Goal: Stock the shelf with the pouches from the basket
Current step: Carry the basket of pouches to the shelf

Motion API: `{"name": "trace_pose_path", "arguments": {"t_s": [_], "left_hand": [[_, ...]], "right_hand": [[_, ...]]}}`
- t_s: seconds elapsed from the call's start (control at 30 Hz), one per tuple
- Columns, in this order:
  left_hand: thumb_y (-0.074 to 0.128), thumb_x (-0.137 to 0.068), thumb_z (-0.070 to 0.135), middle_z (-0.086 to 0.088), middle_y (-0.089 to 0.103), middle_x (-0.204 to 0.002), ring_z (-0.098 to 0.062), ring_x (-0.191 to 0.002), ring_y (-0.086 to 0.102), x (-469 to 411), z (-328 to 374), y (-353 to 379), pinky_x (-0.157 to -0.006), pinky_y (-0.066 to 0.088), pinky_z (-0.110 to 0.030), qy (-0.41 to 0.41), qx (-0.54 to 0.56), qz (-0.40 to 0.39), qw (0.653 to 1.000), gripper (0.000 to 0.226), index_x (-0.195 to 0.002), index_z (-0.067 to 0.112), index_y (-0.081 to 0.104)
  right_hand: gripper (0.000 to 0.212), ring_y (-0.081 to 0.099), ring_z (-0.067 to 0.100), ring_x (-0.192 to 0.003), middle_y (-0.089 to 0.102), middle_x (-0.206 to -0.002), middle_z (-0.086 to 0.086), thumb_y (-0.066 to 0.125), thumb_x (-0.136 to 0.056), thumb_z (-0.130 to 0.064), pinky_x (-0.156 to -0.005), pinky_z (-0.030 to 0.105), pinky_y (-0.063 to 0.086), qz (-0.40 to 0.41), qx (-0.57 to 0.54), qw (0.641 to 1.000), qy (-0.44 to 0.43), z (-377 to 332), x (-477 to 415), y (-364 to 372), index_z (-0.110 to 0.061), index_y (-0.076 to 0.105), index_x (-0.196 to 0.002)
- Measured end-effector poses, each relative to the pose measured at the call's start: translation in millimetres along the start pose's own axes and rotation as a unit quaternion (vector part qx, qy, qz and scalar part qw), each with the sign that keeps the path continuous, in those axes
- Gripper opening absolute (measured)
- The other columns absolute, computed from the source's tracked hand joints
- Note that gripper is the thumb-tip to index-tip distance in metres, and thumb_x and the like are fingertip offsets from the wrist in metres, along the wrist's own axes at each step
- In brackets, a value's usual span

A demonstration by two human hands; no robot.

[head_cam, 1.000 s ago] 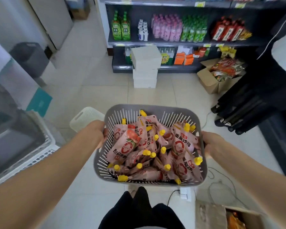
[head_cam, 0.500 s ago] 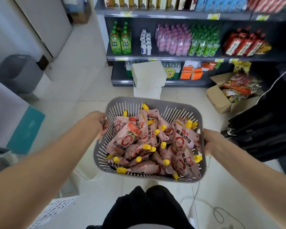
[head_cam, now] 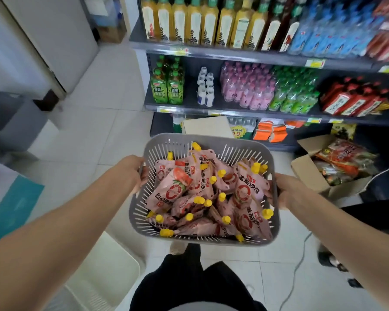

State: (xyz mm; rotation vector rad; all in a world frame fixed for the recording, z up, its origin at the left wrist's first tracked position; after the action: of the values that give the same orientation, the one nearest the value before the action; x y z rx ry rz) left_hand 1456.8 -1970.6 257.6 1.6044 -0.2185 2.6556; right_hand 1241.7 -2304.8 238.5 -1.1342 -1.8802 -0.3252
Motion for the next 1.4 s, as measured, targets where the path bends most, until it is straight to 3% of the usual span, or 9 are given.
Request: {"name": "trace_pose_path", "arguments": {"t_s": [0.17, 0.33, 0.4, 0.53, 0.7, 0.83, 0.93, 1.03, 1.4], "left_hand": [[0.041, -0.095, 0.020, 0.001, 0.044, -0.025, -0.010, -0.018, 0.039, -21.7, 79.7, 33.5, -0.034, 0.035, -0.011, 0.030, -0.002, 0.015, 0.999, 0.038, -0.059, 0.012, 0.049], [0.042, -0.095, 0.019, 0.001, 0.047, -0.038, -0.010, -0.046, 0.038, -48.7, 150.0, 76.4, -0.040, 0.034, -0.019, 0.043, -0.013, 0.042, 0.998, 0.036, -0.060, 0.014, 0.047], [0.042, -0.095, 0.017, 0.002, 0.046, -0.030, -0.009, -0.047, 0.037, -61.8, 172.4, 97.7, -0.041, 0.033, -0.017, 0.042, -0.007, 0.040, 0.998, 0.036, -0.059, 0.013, 0.047], [0.043, -0.095, 0.016, 0.002, 0.043, -0.023, -0.008, -0.039, 0.040, -93.5, 205.7, 134.5, -0.038, 0.035, -0.016, 0.036, 0.009, 0.044, 0.998, 0.036, -0.060, 0.010, 0.050], [0.039, -0.094, 0.013, 0.000, 0.052, -0.037, -0.010, -0.025, 0.044, -141.3, 239.0, 166.6, -0.033, 0.041, -0.012, 0.032, 0.037, 0.045, 0.998, 0.031, -0.066, 0.010, 0.052], [0.036, -0.095, 0.011, 0.001, 0.044, -0.024, -0.008, -0.017, 0.039, -168.4, 268.4, 198.8, -0.029, 0.037, -0.010, 0.039, 0.026, 0.040, 0.998, 0.035, -0.062, 0.010, 0.046], [0.039, -0.096, 0.014, 0.003, 0.046, -0.039, -0.008, -0.034, 0.038, -191.3, 281.1, 220.2, -0.031, 0.029, -0.009, 0.040, 0.011, 0.046, 0.998, 0.036, -0.060, 0.013, 0.046], [0.039, -0.097, 0.015, 0.002, 0.040, -0.058, -0.009, -0.048, 0.031, -268.3, 307.0, 263.5, -0.034, 0.026, -0.014, 0.024, -0.021, 0.040, 0.999, 0.034, -0.064, 0.014, 0.048], [0.038, -0.093, 0.006, 0.002, 0.037, -0.058, -0.009, -0.047, 0.031, -320.9, 331.5, 285.4, -0.031, 0.025, -0.005, 0.027, -0.049, 0.047, 0.997, 0.032, -0.062, 0.015, 0.041]], "right_hand": [[0.039, 0.038, 0.010, -0.019, 0.046, -0.028, -0.003, 0.030, -0.098, -0.025, -0.033, 0.007, 0.026, -0.016, -0.013, 1.000, 0.009, -62.5, -35.2, 40.1, -0.016, 0.045, -0.064], [0.036, 0.040, 0.013, -0.024, 0.048, -0.031, -0.002, 0.029, -0.094, -0.019, -0.037, 0.011, 0.027, -0.013, -0.014, 1.000, 0.017, -128.1, -83.1, 69.8, -0.016, 0.046, -0.063], [0.037, 0.038, 0.012, -0.021, 0.047, -0.029, -0.001, 0.028, -0.096, -0.017, -0.036, 0.009, 0.026, -0.023, -0.018, 0.999, 0.017, -155.0, -104.5, 82.4, -0.015, 0.045, -0.063], [0.034, 0.034, 0.010, -0.016, 0.043, -0.025, -0.001, 0.035, -0.096, -0.012, -0.031, 0.004, 0.026, -0.034, -0.012, 0.999, 0.008, -205.4, -145.5, 107.1, -0.014, 0.046, -0.064], [0.031, 0.034, 0.008, -0.019, 0.044, -0.027, -0.002, 0.039, -0.092, -0.007, -0.031, 0.006, 0.022, -0.036, 0.008, 0.999, -0.014, -262.3, -200.1, 133.2, -0.015, 0.049, -0.064], [0.027, 0.037, 0.011, -0.021, 0.046, -0.031, 0.000, 0.035, -0.092, -0.008, -0.035, 0.008, 0.024, -0.020, 0.001, 1.000, -0.015, -298.4, -244.8, 148.2, -0.016, 0.048, -0.070], [0.028, 0.035, 0.010, -0.024, 0.047, -0.048, 0.003, 0.034, -0.091, -0.007, -0.032, 0.008, 0.020, 0.000, 0.001, 1.000, -0.012, -306.2, -276.3, 158.0, -0.018, 0.048, -0.069], [0.030, 0.032, 0.009, -0.024, 0.046, -0.039, 0.001, 0.036, -0.090, -0.006, -0.030, 0.009, 0.018, -0.008, 0.001, 1.000, 0.021, -311.1, -352.6, 187.5, -0.017, 0.050, -0.066], [0.033, 0.028, 0.009, -0.021, 0.040, -0.031, -0.002, 0.034, -0.093, -0.010, -0.030, 0.007, 0.017, -0.010, -0.016, 1.000, 0.013, -332.0, -386.1, 218.9, -0.015, 0.045, -0.063]]}}
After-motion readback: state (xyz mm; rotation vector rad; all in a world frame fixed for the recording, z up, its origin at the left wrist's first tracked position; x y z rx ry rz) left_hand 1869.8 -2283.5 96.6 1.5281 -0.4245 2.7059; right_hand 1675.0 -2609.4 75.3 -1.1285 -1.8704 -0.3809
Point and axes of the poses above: each hand's wrist, its own x-axis away from the middle knuckle, its own y-axis out of the palm, z = x × y, the point moved 7 cm from there along -x, towards the middle knuckle
